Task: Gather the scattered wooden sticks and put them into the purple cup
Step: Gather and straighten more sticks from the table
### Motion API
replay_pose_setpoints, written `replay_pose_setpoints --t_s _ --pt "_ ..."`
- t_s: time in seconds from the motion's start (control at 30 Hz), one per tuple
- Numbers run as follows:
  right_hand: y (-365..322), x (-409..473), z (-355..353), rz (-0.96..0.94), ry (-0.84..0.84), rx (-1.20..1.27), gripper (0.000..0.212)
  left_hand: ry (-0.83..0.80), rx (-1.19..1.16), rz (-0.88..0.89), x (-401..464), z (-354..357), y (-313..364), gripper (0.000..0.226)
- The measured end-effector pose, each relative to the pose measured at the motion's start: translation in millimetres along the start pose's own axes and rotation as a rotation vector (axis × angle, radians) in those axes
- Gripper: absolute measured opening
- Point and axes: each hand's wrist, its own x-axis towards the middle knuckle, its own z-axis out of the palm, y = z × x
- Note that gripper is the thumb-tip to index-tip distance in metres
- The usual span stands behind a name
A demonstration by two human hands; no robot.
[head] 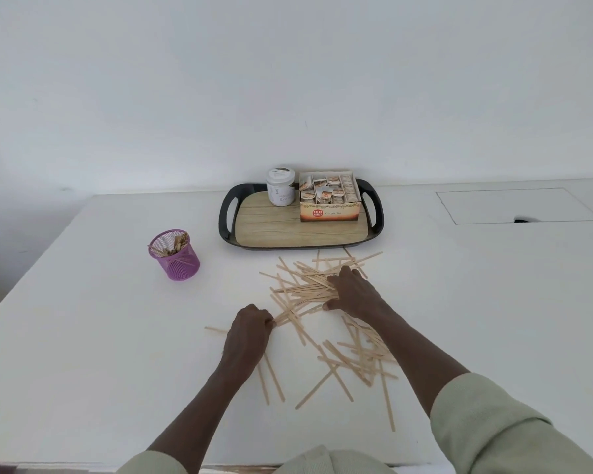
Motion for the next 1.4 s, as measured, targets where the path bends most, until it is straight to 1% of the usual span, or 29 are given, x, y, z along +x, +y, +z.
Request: replay_pose_setpoints --t_s 0.1,0.17,0.27,0.37,0.43,0.5,0.57,0.67,0.73,0.8,0.9,1.0,1.03,1.1,1.13,1.17,1.27,1.4 --pt "-1.2 1.2 1.9 -0.001 0.041 0.093 0.043 -0.057 0.188 0.037 1.9 2.0 5.1 0.018" --pt "-1.2 -0.5 1.5 -0.001 0.075 0.111 0.029 -0.082 0.311 0.044 0.2 3.7 8.3 0.02" --pt "-1.4 -3.8 -2.4 0.017 0.098 0.09 0.01 -0.091 0.384 0.057 -1.1 4.3 6.5 0.023" --pt "-2.1 -7.3 -5.7 0.045 0.124 0.128 0.029 -0.097 0.35 0.041 0.8 2.4 2.0 0.031" --pt "-2.8 -9.5 -7.9 0.021 0.148 0.121 0.027 -0.109 0.302 0.029 3.3 0.2 -0.9 0.036" --pt "-2.7 -9.8 -8.6 0.023 0.151 0.123 0.019 -0.122 0.272 0.02 7.3 -2.7 -3.3 0.04" --pt "-1.0 -9.2 -8.7 0.009 0.169 0.165 0.02 -0.136 0.237 0.01 13.1 -5.3 -6.7 0.04" --pt "-0.1 -8.3 -11.4 -0.007 0.206 0.209 0.018 -0.158 0.064 -0.006 22.4 -9.4 -9.3 0.036" --pt "-0.8 -6.9 -16.8 -0.02 0.218 0.224 0.018 -0.183 -0.07 -0.064 27.2 -12.0 -6.3 0.034" --pt "-2.7 -6.8 -25.3 -0.028 0.224 0.228 0.018 -0.239 -0.271 -0.213 29.1 -14.5 2.1 0.03" --pt "-5.2 -6.0 -39.1 -0.034 0.237 0.249 0.017 -0.309 -0.664 -0.411 26.9 -13.2 20.9 0.026" --pt "-8.4 -6.3 -51.0 -0.042 0.25 0.261 0.013 -0.273 -1.055 -0.703 28.2 -6.7 44.2 0.029" --pt "-10.1 -7.1 -54.6 -0.044 0.257 0.264 0.013 -0.252 -1.135 -0.792 30.4 -5.0 50.2 0.032" --pt "-15.0 -9.7 -60.3 -0.054 0.274 0.279 0.012 -0.251 -1.254 -0.89 33.5 -3.3 61.3 0.03" --pt "-18.0 -10.9 -62.1 -0.057 0.28 0.287 0.013 -0.27 -1.311 -0.911 34.9 -2.0 65.5 0.026" --pt "-21.7 -12.5 -63.4 -0.056 0.286 0.297 0.013 -0.289 -1.371 -0.929 35.9 -1.9 70.2 0.026" --pt "-35.3 -17.3 -64.3 -0.031 0.317 0.336 0.012 -0.316 -1.499 -0.938 41.9 -4.5 83.0 0.053" --pt "-59.3 -26.2 -60.8 -0.038 0.337 0.358 0.008 -0.313 -1.586 -0.878 51.4 -6.0 101.2 0.075"
